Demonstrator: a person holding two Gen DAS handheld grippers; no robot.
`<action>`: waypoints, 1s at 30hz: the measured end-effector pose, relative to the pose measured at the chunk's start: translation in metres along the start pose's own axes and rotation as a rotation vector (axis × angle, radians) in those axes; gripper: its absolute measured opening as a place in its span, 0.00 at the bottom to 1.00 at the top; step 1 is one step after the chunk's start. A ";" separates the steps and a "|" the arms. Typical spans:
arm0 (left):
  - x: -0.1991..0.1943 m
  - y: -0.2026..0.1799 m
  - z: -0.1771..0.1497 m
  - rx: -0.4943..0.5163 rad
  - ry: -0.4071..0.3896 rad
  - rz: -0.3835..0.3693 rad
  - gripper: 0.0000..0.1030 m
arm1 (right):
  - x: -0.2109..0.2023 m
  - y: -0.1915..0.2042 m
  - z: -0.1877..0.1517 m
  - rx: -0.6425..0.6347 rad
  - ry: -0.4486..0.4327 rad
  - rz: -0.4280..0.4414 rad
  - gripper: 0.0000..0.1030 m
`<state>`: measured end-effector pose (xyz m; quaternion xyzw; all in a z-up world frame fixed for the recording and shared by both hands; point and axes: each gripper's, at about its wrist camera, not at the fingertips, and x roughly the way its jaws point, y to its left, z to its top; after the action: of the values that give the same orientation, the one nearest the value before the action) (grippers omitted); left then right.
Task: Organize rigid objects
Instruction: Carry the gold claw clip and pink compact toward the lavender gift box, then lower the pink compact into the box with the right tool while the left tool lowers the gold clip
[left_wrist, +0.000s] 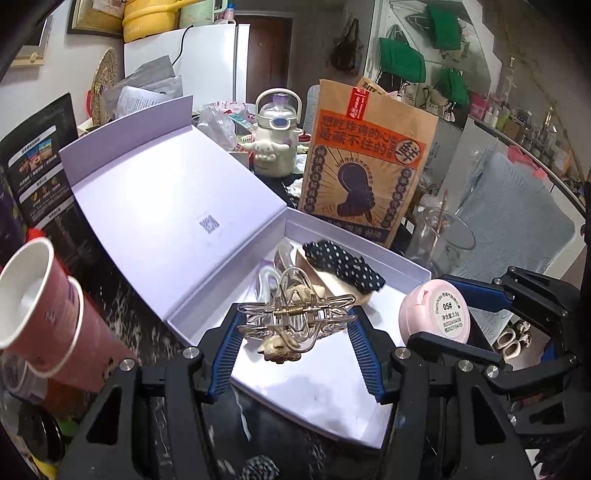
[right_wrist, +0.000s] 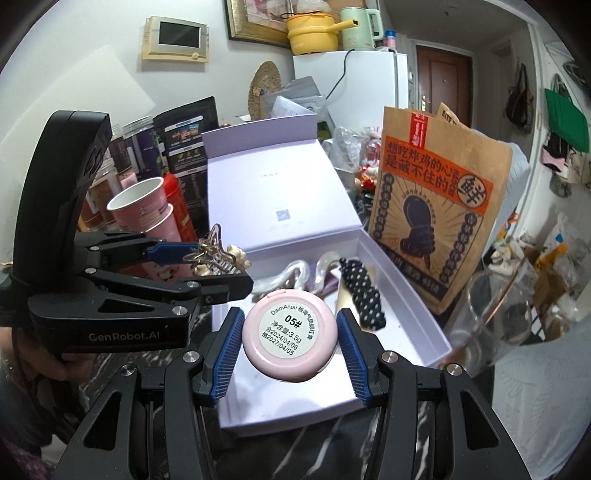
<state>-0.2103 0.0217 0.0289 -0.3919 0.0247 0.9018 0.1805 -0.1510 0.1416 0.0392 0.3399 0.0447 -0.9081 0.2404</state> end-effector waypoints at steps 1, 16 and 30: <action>0.002 0.001 0.002 0.002 -0.002 0.002 0.55 | 0.001 -0.002 0.003 -0.003 -0.002 -0.002 0.49; 0.023 0.008 0.039 0.038 -0.007 0.015 0.55 | 0.021 -0.019 0.034 -0.010 -0.001 -0.040 0.49; 0.051 0.024 0.047 0.005 0.022 0.027 0.55 | 0.048 -0.036 0.047 -0.008 0.030 -0.060 0.50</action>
<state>-0.2836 0.0232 0.0227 -0.4009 0.0345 0.8997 0.1690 -0.2270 0.1423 0.0413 0.3510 0.0624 -0.9095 0.2137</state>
